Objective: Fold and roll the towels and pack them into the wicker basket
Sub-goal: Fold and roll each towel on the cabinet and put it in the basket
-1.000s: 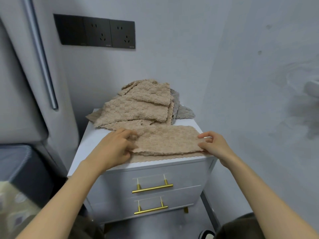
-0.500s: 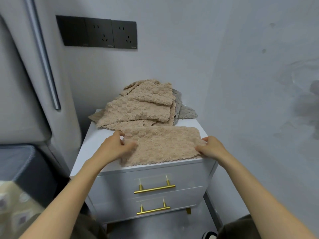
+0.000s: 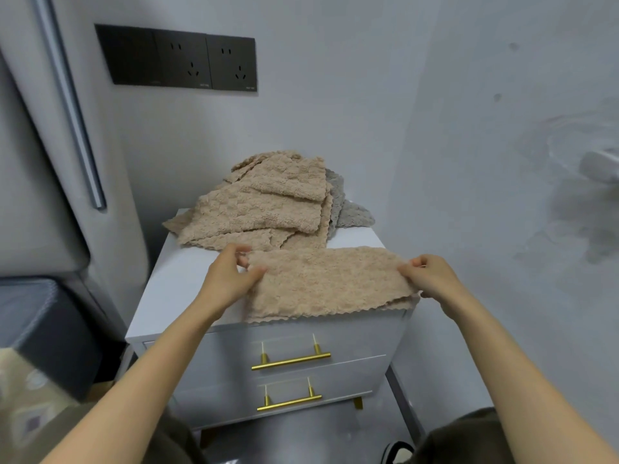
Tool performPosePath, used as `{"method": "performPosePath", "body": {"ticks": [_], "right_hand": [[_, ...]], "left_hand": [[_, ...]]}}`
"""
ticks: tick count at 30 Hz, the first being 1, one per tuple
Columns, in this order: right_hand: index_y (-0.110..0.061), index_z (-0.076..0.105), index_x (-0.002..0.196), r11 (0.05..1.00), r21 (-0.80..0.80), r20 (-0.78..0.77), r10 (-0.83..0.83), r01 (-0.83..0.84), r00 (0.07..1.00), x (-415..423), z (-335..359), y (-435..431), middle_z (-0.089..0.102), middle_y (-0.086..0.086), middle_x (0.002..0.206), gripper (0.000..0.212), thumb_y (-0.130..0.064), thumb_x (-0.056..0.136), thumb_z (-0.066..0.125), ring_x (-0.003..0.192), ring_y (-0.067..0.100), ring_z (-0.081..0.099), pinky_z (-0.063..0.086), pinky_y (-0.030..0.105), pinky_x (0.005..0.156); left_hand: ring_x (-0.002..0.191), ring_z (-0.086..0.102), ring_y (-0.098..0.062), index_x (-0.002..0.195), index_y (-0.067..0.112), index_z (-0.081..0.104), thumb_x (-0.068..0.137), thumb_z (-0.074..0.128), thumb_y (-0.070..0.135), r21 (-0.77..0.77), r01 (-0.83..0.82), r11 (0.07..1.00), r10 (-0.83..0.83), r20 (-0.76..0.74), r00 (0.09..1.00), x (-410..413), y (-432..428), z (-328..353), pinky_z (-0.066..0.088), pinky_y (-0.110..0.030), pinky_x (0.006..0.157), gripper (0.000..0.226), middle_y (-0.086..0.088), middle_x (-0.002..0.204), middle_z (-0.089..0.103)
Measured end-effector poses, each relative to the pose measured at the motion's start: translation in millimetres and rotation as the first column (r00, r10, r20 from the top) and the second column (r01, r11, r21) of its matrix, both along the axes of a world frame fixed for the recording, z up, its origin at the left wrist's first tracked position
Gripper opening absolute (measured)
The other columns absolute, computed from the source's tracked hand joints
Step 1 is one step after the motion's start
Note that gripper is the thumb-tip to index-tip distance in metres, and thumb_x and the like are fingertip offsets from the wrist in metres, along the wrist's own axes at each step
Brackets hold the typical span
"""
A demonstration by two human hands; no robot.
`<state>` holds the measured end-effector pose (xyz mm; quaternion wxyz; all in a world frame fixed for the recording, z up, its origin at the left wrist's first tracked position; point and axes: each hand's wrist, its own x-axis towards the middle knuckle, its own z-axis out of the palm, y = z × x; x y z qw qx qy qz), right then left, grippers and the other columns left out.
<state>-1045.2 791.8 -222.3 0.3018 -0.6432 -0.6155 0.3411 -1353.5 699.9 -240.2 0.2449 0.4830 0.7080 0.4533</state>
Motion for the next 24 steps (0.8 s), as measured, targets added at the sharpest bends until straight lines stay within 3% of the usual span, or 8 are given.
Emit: {"method": "performPosePath", "body": {"ticks": [3,10,14,18,20,21,23,24], "right_hand": [[-0.010,0.055,0.081,1.000,0.004,-0.055,-0.018,0.018,0.998,0.8,0.7,-0.4,0.059,0.005,0.079,0.012,-0.018,0.088,0.061,0.071,0.021,0.055,0.048,0.031,0.060],[-0.015,0.055,0.080,1.000,0.006,0.060,-0.006,0.006,0.998,3.4,-5.9,-0.8,0.063,0.006,0.089,0.012,-0.020,0.086,0.064,0.085,0.026,0.062,0.056,0.043,0.081],[-0.018,0.055,0.084,1.000,0.024,0.225,-0.013,0.008,0.974,5.6,-9.6,-2.3,0.067,0.006,0.095,0.006,-0.015,0.084,0.060,0.096,0.025,0.061,0.049,0.033,0.080],[-0.010,0.053,0.124,0.999,-0.035,0.173,-0.018,0.024,0.985,3.3,-12.8,6.2,0.063,0.007,0.114,0.039,-0.015,0.085,0.058,0.110,0.023,0.057,0.046,0.034,0.092],[-0.009,0.050,0.129,0.997,-0.063,0.099,-0.045,0.051,0.994,-2.7,-11.7,10.9,0.060,0.006,0.120,0.044,-0.023,0.089,0.058,0.116,0.025,0.054,0.044,0.036,0.098],[-0.011,0.054,0.123,0.996,-0.067,0.057,-0.057,0.060,0.997,-5.8,-11.0,13.1,0.060,0.005,0.116,0.036,-0.026,0.090,0.058,0.113,0.026,0.055,0.045,0.035,0.094],[-0.021,0.057,0.083,0.996,-0.068,0.030,-0.064,0.066,0.997,-13.6,-10.6,16.7,0.059,0.001,0.084,0.012,-0.031,0.088,0.056,0.084,0.025,0.057,0.043,0.031,0.070],[-0.021,0.050,0.068,0.995,-0.078,0.037,-0.055,0.057,0.998,-17.9,-12.2,19.2,0.054,0.000,0.069,0.022,-0.033,0.086,0.057,0.070,0.022,0.053,0.038,0.030,0.062]], "left_hand": [[0.072,0.056,-0.017,0.123,0.022,0.051,0.088,0.065,0.024,0.058,0.010,0.998,-0.009,-0.007,1.000,-0.6,1.9,0.3,0.043,-0.025,0.057,0.037,-0.004,0.101,0.054],[0.090,0.059,-0.022,0.122,0.021,0.054,0.088,0.065,0.025,-0.001,0.001,1.000,-0.001,-0.057,0.998,-6.2,5.5,-4.9,0.047,-0.032,0.067,0.036,-0.001,0.104,0.053],[0.090,0.061,-0.021,0.126,0.021,0.048,0.084,0.070,0.027,-0.128,0.038,0.991,-0.054,-0.130,0.990,-6.3,3.8,-4.5,0.052,-0.033,0.073,0.048,-0.006,0.110,0.056],[0.087,0.061,-0.019,0.125,0.020,0.049,0.085,0.068,0.035,-0.111,-0.023,0.994,0.016,-0.065,0.998,-6.6,8.2,-2.3,0.050,-0.030,0.068,0.047,0.001,0.100,0.057],[0.094,0.060,-0.021,0.126,0.017,0.050,0.086,0.066,0.037,-0.098,-0.034,0.995,0.032,-0.022,0.999,-8.0,16.4,-4.4,0.048,-0.030,0.070,0.047,-0.003,0.108,0.056],[0.099,0.059,-0.023,0.126,0.017,0.050,0.086,0.066,0.038,-0.092,-0.034,0.995,0.035,0.011,0.999,-8.0,20.8,-6.0,0.048,-0.031,0.073,0.048,-0.005,0.113,0.056],[0.109,0.056,-0.025,0.126,0.015,0.051,0.087,0.065,0.038,-0.080,-0.048,0.996,0.055,0.080,0.995,-6.3,30.0,-8.1,0.048,-0.034,0.080,0.047,-0.005,0.117,0.053],[0.111,0.054,-0.025,0.125,0.014,0.052,0.088,0.065,0.035,-0.078,-0.068,0.995,0.075,0.095,0.993,-5.4,34.2,-8.7,0.048,-0.036,0.085,0.045,-0.004,0.116,0.052]]}}
